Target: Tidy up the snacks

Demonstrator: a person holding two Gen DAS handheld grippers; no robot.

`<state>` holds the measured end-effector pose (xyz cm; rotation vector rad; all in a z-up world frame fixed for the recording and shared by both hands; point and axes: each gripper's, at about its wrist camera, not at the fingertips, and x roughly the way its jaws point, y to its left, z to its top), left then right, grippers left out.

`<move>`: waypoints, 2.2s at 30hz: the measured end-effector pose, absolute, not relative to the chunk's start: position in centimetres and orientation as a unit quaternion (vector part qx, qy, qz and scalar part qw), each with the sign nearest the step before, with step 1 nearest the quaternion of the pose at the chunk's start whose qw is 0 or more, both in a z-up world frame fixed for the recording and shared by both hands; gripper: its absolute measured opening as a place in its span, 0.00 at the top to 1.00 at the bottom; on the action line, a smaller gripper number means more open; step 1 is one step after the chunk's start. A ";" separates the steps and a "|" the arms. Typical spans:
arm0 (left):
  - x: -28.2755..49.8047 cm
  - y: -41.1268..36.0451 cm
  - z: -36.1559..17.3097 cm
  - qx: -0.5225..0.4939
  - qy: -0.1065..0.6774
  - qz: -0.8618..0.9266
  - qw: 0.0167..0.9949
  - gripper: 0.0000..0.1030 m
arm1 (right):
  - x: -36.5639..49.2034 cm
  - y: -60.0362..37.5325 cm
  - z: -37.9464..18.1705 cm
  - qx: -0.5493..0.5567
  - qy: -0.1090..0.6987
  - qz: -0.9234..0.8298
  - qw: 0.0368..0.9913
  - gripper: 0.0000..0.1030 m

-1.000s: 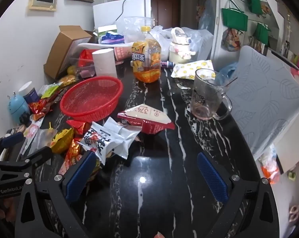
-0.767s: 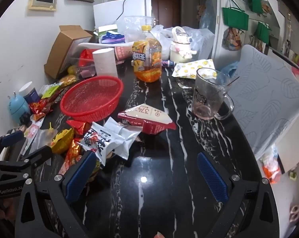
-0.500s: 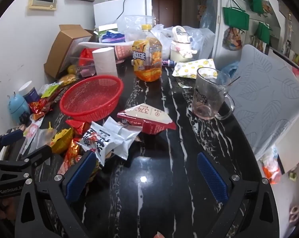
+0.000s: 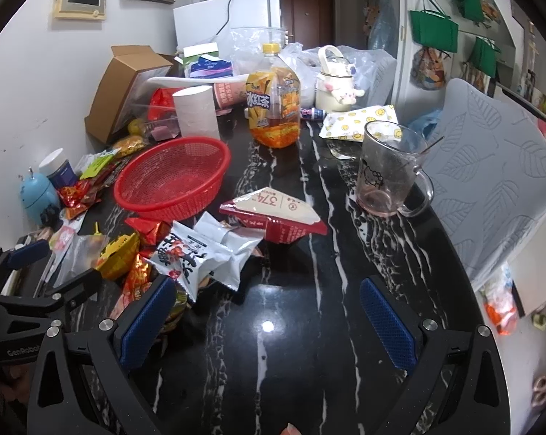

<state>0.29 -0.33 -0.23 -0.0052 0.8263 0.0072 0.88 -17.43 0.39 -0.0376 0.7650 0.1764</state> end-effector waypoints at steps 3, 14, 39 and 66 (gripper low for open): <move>0.3 -0.4 -0.2 -0.002 0.401 0.003 0.916 0.00 | 0.7 -17.3 0.5 -0.022 0.370 0.082 0.925 0.00; -0.2 -0.3 0.0 -0.004 0.399 -0.007 0.917 0.00 | 0.5 -17.3 0.7 -0.021 0.369 0.077 0.926 0.00; -1.3 0.1 1.4 -0.007 0.385 -0.016 0.923 0.00 | -0.7 -17.1 1.5 -0.021 0.355 0.075 0.931 0.00; -4.2 3.3 0.0 -0.017 0.390 -0.015 0.921 0.00 | -2.7 -13.5 -0.5 -0.019 0.386 0.128 0.914 0.00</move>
